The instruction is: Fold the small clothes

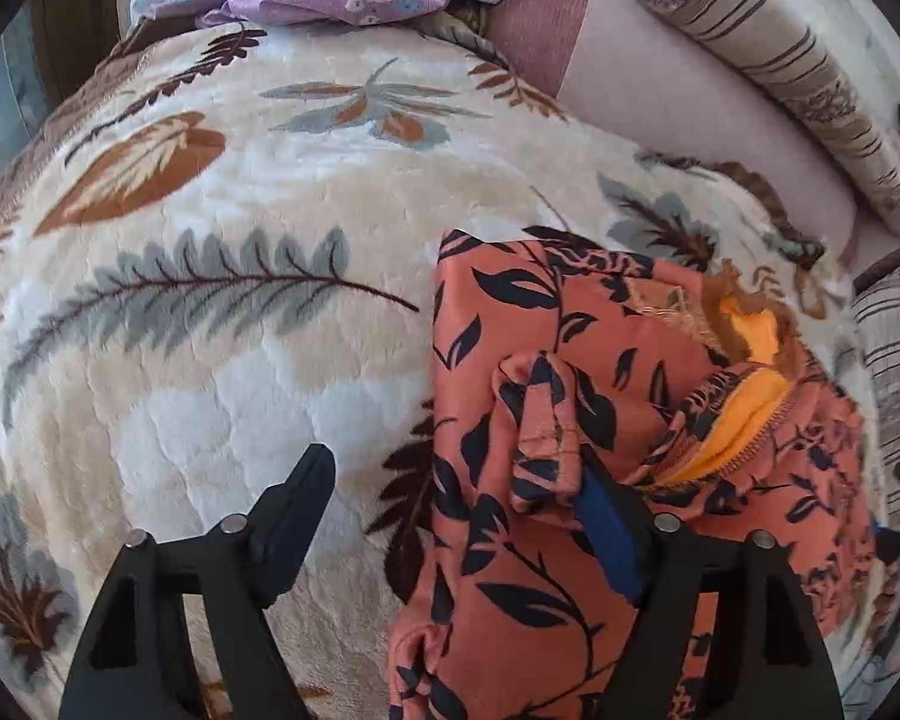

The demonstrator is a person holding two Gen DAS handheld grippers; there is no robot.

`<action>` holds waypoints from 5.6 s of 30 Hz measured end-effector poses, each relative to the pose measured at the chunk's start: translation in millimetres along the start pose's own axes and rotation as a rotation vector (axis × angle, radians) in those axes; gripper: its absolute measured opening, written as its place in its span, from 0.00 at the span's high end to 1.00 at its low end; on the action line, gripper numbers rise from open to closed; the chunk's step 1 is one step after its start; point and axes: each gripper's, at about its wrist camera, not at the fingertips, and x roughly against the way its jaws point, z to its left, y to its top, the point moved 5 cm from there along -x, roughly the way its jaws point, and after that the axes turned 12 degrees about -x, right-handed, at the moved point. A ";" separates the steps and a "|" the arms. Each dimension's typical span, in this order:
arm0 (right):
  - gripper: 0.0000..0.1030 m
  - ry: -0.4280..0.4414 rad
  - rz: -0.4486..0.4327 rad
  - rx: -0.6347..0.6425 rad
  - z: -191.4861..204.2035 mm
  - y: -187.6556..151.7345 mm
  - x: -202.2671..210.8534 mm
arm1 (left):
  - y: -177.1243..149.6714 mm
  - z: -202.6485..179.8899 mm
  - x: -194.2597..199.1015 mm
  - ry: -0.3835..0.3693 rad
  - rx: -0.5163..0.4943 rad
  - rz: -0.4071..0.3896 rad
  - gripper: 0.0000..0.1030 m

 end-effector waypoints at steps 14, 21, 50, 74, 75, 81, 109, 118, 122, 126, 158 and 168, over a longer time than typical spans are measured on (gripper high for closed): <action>0.76 -0.325 0.138 0.475 25.0 -70.1 -15.5 | -28.7 -60.8 -2.2 0.018 -0.185 0.053 0.77; 0.81 -0.231 -0.006 0.582 110.3 -88.0 81.7 | -17.9 -81.6 125.3 -0.008 -0.185 -0.154 0.80; 0.07 -0.190 -0.089 0.487 -18.6 -131.8 140.5 | -106.1 -65.2 108.4 0.130 -0.388 -0.224 0.28; 0.82 -0.422 -0.096 0.534 30.3 -52.9 43.8 | -63.7 -29.8 34.6 0.194 -0.255 0.034 0.66; 0.72 -0.477 -0.006 0.436 2.9 -45.9 21.2 | -63.2 -27.3 29.7 0.193 -0.255 0.013 0.64; 0.23 -0.412 -0.169 0.415 13.6 -48.7 74.6 | -51.3 -10.0 109.9 0.211 -0.149 -0.193 0.36; 0.22 -0.186 0.056 0.496 7.2 -164.4 63.5 | -42.7 -1.3 76.9 0.073 -0.212 -0.103 0.99; 0.13 -0.202 -0.133 0.470 28.8 -80.9 81.9 | -64.9 -38.5 105.4 0.073 -0.521 -0.269 0.03; 0.13 -0.315 -0.080 0.500 26.3 -52.9 39.3 | -57.3 -41.9 74.4 0.043 -0.487 -0.188 0.06; 0.44 -0.397 -0.048 0.611 29.2 -60.9 9.4 | -51.8 -47.6 59.4 0.039 -0.478 -0.166 0.42; 0.43 -0.443 -0.201 0.396 -2.6 -43.0 65.8 | -57.8 3.4 79.3 0.299 -0.330 -0.115 0.58; 0.21 -0.004 -0.036 0.511 53.4 -154.3 130.5 | -136.7 -58.5 146.3 0.124 -0.432 -0.160 0.33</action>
